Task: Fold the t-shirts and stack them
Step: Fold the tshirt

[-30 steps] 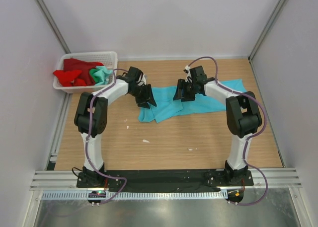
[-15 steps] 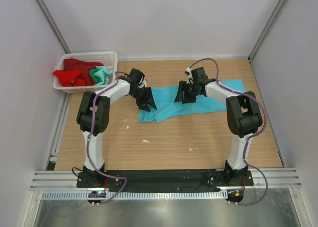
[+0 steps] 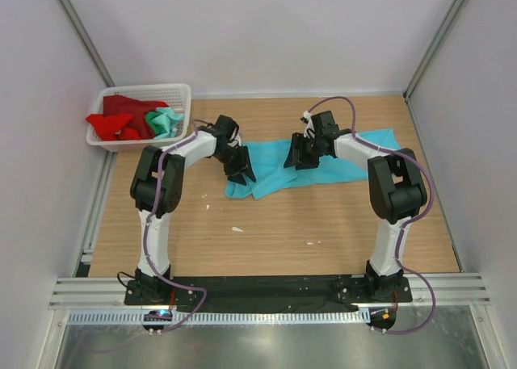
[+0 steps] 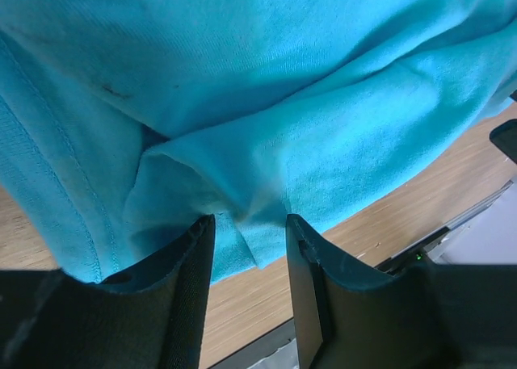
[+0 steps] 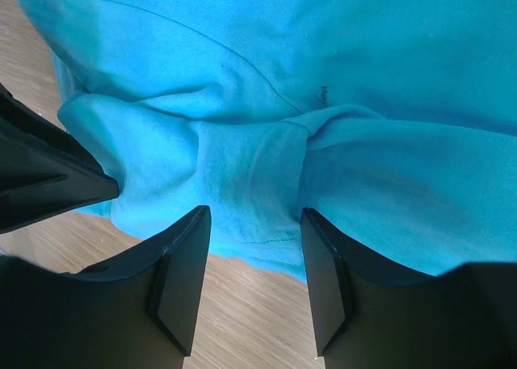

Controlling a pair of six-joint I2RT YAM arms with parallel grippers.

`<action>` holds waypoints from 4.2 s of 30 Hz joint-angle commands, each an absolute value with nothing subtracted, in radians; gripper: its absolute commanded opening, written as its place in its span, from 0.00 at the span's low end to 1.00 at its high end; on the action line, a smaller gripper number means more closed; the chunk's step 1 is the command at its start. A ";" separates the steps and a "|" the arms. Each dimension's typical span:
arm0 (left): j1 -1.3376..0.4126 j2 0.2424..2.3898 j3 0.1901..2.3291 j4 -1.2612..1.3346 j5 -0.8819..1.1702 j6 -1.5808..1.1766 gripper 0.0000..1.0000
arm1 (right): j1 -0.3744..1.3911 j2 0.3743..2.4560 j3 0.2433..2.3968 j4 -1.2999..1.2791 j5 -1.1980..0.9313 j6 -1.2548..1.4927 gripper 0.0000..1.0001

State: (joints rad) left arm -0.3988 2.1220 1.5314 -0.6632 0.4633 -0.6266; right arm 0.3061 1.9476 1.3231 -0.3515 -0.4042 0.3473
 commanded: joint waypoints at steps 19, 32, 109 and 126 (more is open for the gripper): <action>-0.399 2.114 1.589 -0.609 0.486 -0.663 0.21 | 0.293 1.971 1.335 -0.288 -0.443 0.373 0.47; -0.341 2.065 1.586 -0.555 0.486 -0.683 0.04 | 0.259 1.976 1.377 -0.301 -0.411 0.380 0.10; -0.374 1.922 1.295 -0.666 0.308 -0.430 0.36 | -0.437 1.887 1.292 -0.474 -0.005 0.437 0.56; -0.337 1.979 1.295 -0.732 0.298 -0.399 0.01 | -0.437 1.948 1.339 -0.511 0.161 0.356 0.01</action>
State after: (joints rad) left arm -0.3439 1.9533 1.2938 -0.6926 0.3355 -0.4358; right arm -0.4320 1.9385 1.3075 -0.5022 0.0776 0.3920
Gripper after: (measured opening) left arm 0.018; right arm 0.030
